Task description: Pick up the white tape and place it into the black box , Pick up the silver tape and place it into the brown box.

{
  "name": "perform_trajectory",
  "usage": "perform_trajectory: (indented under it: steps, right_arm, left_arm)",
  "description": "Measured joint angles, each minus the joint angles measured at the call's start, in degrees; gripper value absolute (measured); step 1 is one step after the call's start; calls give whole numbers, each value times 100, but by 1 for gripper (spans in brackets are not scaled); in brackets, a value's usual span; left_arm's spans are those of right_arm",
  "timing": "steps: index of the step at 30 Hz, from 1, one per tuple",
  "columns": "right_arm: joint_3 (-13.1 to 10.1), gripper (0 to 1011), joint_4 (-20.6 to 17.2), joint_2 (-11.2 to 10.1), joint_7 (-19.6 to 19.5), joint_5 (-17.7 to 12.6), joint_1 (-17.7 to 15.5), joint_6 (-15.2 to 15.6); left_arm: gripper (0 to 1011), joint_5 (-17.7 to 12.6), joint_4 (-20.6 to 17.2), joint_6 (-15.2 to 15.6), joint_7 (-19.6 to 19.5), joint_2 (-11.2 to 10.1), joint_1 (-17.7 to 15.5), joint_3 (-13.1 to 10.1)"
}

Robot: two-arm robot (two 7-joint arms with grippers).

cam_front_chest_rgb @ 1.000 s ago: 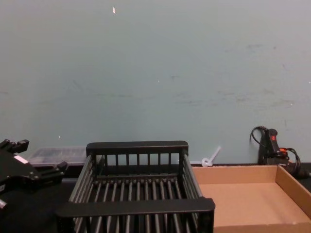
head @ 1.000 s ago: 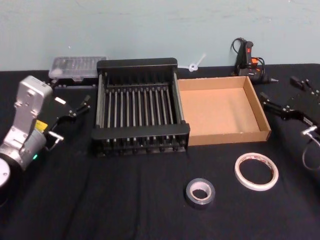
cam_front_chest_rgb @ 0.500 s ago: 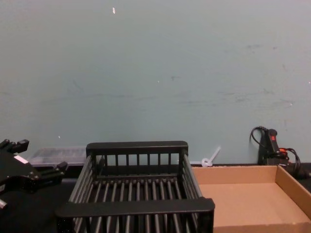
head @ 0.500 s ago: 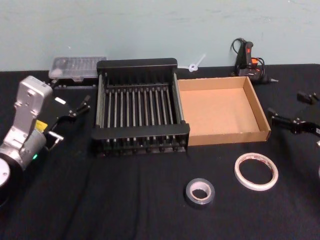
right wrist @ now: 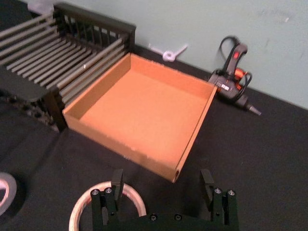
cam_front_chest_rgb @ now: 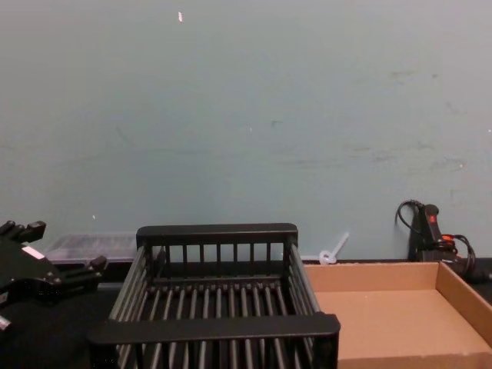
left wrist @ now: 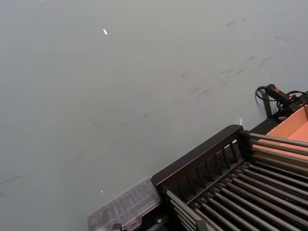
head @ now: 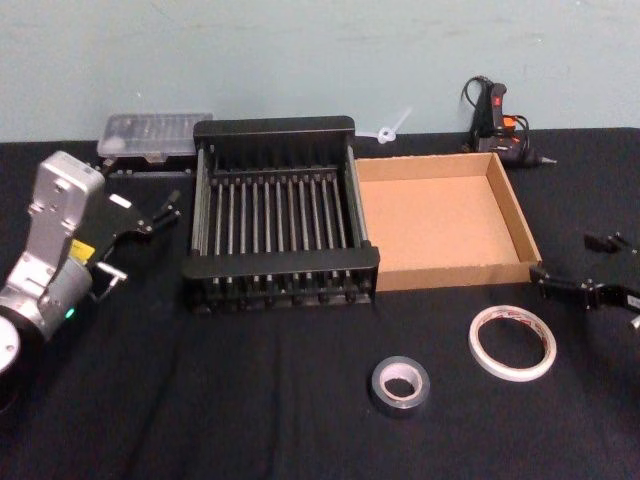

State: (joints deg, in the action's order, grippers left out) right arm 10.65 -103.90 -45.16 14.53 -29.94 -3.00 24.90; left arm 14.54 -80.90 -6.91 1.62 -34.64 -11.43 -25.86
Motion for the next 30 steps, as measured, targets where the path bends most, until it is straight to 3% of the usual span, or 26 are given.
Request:
perform_trajectory:
  steps: [11, 30]
  right_arm:
    - [192, 1002, 260, 110, 188, 202, 100, 385]
    - [334, 1002, 754, 394, 403, 491, 310, 600]
  left_arm:
    - [1001, 0, 0, 0, 0, 0, 0, 0]
    - [1001, 0, 0, 0, 0, 0, 0, 0]
